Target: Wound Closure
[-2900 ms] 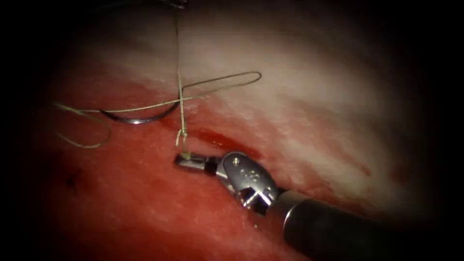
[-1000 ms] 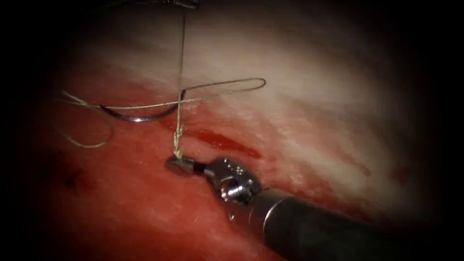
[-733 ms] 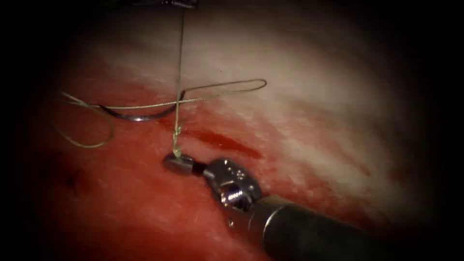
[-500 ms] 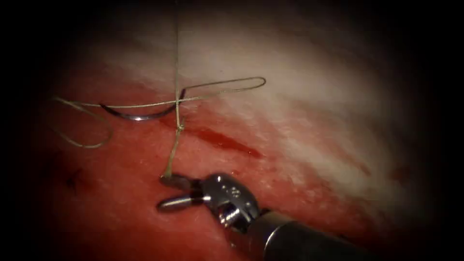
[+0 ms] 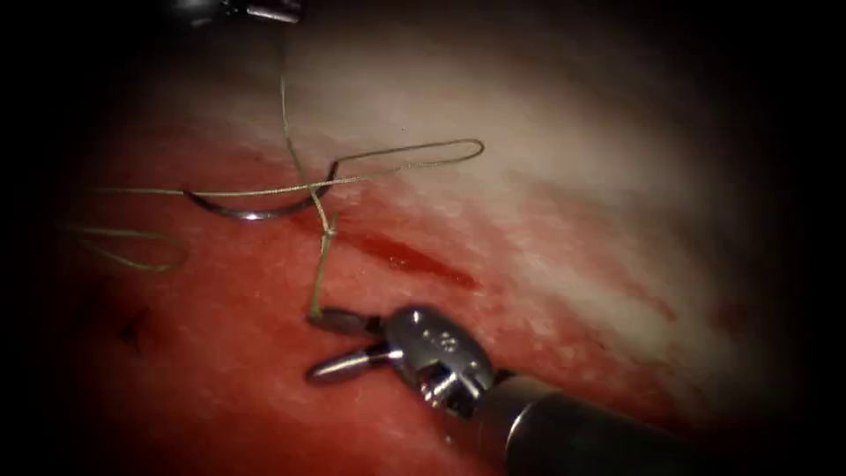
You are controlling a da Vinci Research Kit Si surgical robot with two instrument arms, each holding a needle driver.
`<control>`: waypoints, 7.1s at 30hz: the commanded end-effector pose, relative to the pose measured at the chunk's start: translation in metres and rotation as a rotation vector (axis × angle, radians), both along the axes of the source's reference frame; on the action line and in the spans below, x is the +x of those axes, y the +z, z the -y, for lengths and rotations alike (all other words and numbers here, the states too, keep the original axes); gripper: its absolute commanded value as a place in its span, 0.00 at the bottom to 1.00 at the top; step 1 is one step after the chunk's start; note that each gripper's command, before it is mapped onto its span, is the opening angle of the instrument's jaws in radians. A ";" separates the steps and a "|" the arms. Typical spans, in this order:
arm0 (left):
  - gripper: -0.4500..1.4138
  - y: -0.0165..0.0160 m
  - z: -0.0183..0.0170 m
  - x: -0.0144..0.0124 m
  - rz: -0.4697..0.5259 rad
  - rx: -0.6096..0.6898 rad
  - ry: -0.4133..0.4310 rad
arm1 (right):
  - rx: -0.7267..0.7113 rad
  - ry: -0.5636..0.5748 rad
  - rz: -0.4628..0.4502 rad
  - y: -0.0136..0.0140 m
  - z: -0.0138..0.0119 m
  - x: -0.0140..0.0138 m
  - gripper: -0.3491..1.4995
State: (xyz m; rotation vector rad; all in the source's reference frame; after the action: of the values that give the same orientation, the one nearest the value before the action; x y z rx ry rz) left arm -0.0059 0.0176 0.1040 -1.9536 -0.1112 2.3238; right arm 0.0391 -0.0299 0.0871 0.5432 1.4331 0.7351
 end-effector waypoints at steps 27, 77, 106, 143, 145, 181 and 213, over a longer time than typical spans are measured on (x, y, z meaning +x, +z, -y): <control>0.00 -0.0168 0.0029 -0.0041 0.198 0.180 0.020 | -0.131 0.095 0.091 0.0040 -0.0100 0.0018 0.88; 0.00 -0.0171 0.0033 -0.0058 0.205 0.174 0.030 | -0.182 0.053 0.046 0.0062 -0.0096 0.0087 0.00; 0.00 -0.0016 -0.0028 -0.0010 -0.142 0.041 -0.132 | -0.196 0.122 0.095 0.0028 -0.0094 -0.0081 0.88; 0.86 0.0103 0.0099 0.0011 -0.265 0.609 -0.217 | -0.227 0.129 0.106 0.0041 -0.0068 -0.0092 0.87; 0.86 0.0101 0.0110 0.0008 -0.266 0.618 -0.174 | -0.227 0.129 0.106 0.0041 -0.0067 -0.0092 0.87; 0.35 -0.0025 0.0236 -0.0096 -0.233 -0.318 0.372 | -0.230 0.127 0.106 0.0044 -0.0066 -0.0096 0.86; 0.40 -0.0001 0.0275 -0.0092 -0.316 -0.459 0.510 | -0.218 0.132 0.105 0.0049 -0.0064 -0.0093 0.86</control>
State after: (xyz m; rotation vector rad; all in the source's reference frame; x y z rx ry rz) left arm -0.0146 -0.0101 0.1031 -1.8599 -0.0566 3.2093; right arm 0.0290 -0.0235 0.0914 0.2389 1.4358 0.6922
